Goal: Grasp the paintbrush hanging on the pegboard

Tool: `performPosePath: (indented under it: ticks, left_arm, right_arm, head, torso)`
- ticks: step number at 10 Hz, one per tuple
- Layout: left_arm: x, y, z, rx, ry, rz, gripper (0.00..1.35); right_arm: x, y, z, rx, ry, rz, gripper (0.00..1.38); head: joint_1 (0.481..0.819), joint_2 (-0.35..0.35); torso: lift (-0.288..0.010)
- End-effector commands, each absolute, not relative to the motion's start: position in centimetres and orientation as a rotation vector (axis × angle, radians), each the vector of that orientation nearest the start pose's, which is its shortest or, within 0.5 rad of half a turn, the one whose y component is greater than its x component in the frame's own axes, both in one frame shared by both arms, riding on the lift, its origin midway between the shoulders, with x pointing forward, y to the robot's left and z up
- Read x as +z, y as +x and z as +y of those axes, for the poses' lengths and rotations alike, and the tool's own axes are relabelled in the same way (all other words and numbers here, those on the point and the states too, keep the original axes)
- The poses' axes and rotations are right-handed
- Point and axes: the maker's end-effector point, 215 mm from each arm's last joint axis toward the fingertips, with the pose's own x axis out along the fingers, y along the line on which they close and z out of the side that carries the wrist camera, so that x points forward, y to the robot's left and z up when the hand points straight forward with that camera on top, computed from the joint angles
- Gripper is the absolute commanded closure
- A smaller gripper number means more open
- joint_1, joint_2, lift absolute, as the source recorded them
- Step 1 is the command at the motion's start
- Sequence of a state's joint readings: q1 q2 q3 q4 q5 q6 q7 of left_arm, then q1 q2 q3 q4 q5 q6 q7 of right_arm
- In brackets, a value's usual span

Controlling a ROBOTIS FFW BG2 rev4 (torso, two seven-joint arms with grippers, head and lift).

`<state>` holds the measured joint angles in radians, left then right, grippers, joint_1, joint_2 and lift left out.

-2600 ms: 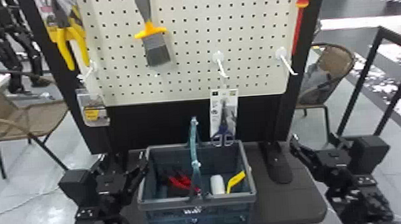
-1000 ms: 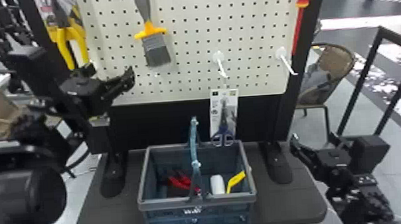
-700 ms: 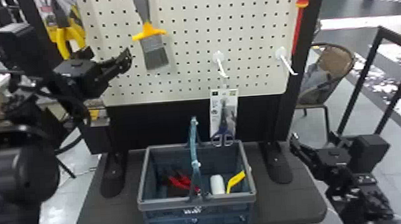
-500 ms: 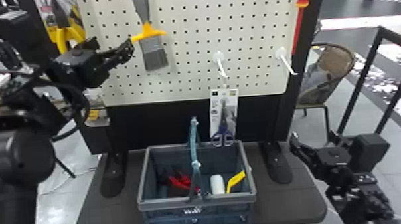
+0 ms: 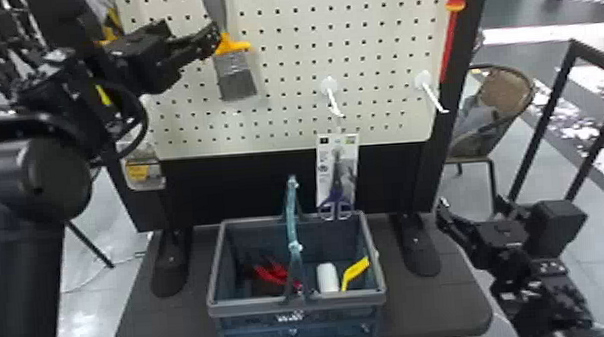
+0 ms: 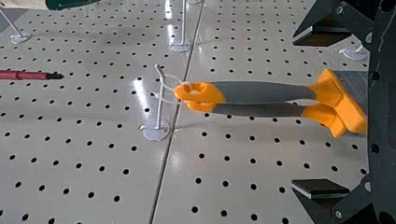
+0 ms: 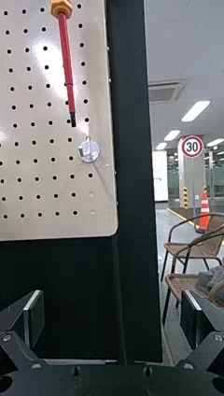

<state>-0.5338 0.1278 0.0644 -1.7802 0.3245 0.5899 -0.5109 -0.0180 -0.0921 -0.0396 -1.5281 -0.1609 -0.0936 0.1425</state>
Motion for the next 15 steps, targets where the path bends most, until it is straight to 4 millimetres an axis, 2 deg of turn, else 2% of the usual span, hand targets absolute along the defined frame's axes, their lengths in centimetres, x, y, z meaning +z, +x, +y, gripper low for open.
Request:
performPosePath:
  ticks: [1,5,7,9,10,11,13,15]
  left_arm:
    - [-2.7,66.4,14.4,-0.658,-0.127,-0.155,0.22]
    - [-1.7,66.0,11.5,-0.772,-0.163,-0.128,0.22]
    - [-1.1,65.4,9.4,-0.813,-0.178,-0.141,0.22]
    - [-0.6,65.5,9.0,-0.813,-0.155,-0.142,0.23]
    - [-0.5,65.6,9.2,-0.809,-0.148,-0.145,0.29]
    - [-0.5,65.7,9.5,-0.803,-0.147,-0.148,0.46]
    - [-0.8,65.8,9.6,-0.796,-0.144,-0.146,1.25]
    - [-1.0,65.9,9.9,-0.787,-0.147,-0.139,1.22]
  right_arm:
    - [-31.6,60.1,-25.5,0.097,0.061,-0.085,0.18]
    - [-31.4,60.3,-25.4,0.105,0.051,-0.087,0.18]
    - [-31.6,60.3,-25.5,0.107,0.047,-0.081,0.18]
    - [-31.2,60.5,-25.5,0.113,0.042,-0.085,0.18]
    - [-31.2,60.5,-25.5,0.117,0.040,-0.082,0.18]
    - [-31.4,60.5,-25.4,0.121,0.040,-0.076,0.18]
    - [-31.7,60.5,-25.3,0.126,0.039,-0.067,0.18]
    - [-32.0,60.5,-25.3,0.126,0.038,-0.062,0.18]
  head:
    - [0.549,0.000]
    - [0.549,0.000]
    - [0.549,0.000]
    - [0.549,0.000]
    - [0.549,0.000]
    - [0.549,0.000]
    - [0.549,0.000]
    - [0.549,0.000]
  torso:
    - [-0.100]
    - [-0.100]
    - [-0.100]
    - [-0.100]
    - [-0.100]
    - [-0.100]
    - [-0.100]
    - [-0.100]
